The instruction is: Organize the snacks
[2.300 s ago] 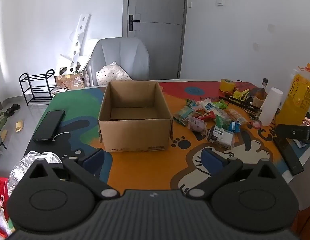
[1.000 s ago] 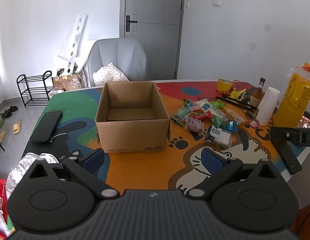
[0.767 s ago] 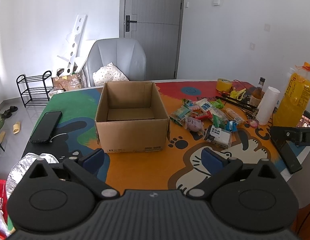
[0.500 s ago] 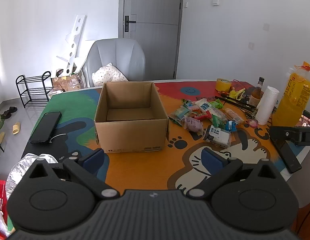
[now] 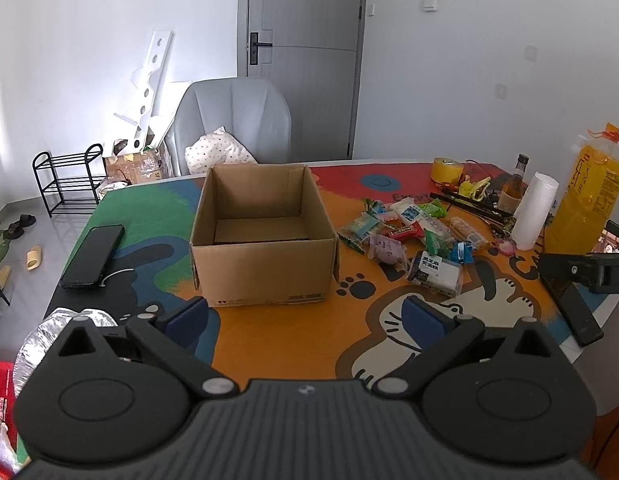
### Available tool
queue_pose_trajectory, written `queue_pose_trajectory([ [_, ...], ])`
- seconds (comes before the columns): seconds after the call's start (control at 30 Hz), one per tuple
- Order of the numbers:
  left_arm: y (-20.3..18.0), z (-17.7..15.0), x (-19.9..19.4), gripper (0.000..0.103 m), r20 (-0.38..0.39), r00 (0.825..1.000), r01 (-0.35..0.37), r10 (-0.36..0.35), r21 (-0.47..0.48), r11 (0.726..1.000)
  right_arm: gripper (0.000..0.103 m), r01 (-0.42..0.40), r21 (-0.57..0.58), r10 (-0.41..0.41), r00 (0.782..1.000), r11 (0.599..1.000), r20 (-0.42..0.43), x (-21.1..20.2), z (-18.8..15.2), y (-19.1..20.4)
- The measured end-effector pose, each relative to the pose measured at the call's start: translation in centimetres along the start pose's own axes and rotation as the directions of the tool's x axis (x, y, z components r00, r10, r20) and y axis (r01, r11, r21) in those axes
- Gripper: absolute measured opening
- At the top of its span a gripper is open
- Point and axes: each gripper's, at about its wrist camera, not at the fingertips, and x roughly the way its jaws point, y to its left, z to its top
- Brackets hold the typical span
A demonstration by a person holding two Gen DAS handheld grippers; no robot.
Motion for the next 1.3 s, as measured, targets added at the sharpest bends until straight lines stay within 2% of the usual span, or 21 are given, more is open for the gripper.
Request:
queue_pose_trajectory([
  [0.67, -0.2, -0.2, 0.1, 0.102, 0.003, 1.000, 0.008, -0.008, 0.016, 1.000, 0.103, -0.022, 0.008, 0.022, 1.000, 1.000, 0.000, 0.3, -0.2, -0.2],
  [0.83, -0.6, -0.6, 1.3, 0.102, -0.003, 1.000, 0.004, -0.004, 0.019, 1.000, 0.103, -0.021, 0.005, 0.021, 1.000, 1.000, -0.017, 2.0, -0.6, -0.7],
  [1.17, -1.2, 0.4, 4.8, 0.102, 0.005, 0.998, 0.065, -0.065, -0.016, 0.998, 0.103, 0.003, 0.036, -0.002, 1.000, 0.999, -0.027, 5.3, -0.9, -2.4],
  [1.3, -1.9, 0.9, 6.0, 0.101, 0.012, 0.996, 0.090, -0.090, -0.022, 0.996, 0.103, -0.014, 0.089, 0.018, 0.999, 0.996, -0.036, 6.2, -0.8, -3.7],
])
